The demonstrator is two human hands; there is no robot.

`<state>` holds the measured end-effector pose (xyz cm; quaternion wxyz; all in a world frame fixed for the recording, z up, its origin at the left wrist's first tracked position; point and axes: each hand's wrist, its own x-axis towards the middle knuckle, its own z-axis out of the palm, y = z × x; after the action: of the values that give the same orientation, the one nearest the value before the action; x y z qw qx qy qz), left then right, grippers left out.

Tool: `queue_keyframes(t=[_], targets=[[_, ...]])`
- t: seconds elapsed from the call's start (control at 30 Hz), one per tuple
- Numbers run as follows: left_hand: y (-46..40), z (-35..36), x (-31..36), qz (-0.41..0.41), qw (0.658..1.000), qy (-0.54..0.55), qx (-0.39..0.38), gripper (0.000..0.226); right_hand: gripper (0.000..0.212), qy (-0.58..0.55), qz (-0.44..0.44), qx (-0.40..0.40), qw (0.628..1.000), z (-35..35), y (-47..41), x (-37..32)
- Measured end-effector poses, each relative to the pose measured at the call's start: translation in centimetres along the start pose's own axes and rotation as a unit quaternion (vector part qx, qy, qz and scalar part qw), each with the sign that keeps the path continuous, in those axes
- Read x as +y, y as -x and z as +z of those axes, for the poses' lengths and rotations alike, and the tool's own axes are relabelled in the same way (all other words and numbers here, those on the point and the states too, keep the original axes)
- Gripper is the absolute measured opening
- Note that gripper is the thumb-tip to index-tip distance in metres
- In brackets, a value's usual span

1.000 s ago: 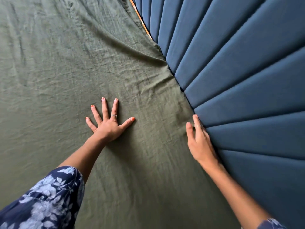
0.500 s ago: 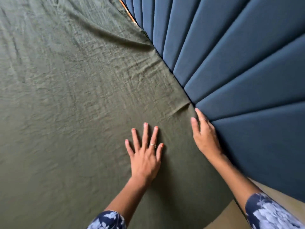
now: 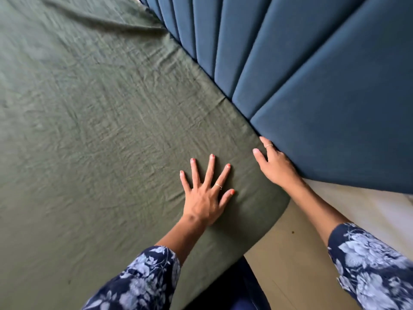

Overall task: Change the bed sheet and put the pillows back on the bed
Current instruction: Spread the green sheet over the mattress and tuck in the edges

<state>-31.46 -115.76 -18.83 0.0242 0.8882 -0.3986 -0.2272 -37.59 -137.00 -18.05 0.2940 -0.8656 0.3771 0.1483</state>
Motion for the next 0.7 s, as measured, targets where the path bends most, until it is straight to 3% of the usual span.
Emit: queue_keyframes(t=[0.17,0.3,0.47,0.6,0.7], targets=[[1.2,1.0,3.4,0.022,1.0,-0.011,-0.007,0.076,0.049,-0.071,0.04,0.075,0.994,1.3,5.8,2.8],[2.5,1.5,5.0,0.035,0.999,-0.007,-0.027,0.078,0.045,-0.198,0.202,0.017,0.959,1.9,10.4,5.6],[3.2,0.7,7.1,0.029,0.997,-0.002,-0.073,0.086,0.055,-0.172,0.191,-0.015,0.966,1.3,10.2,7.8],[3.3,0.7,8.9,0.003,0.995,-0.019,-0.097,0.092,0.027,-0.176,0.131,-0.033,0.975,1.2,8.8,8.3],[3.2,1.0,9.2,-0.009,0.995,-0.023,-0.101,0.093,0.034,-0.198,0.115,-0.022,0.973,1.7,7.8,8.9]])
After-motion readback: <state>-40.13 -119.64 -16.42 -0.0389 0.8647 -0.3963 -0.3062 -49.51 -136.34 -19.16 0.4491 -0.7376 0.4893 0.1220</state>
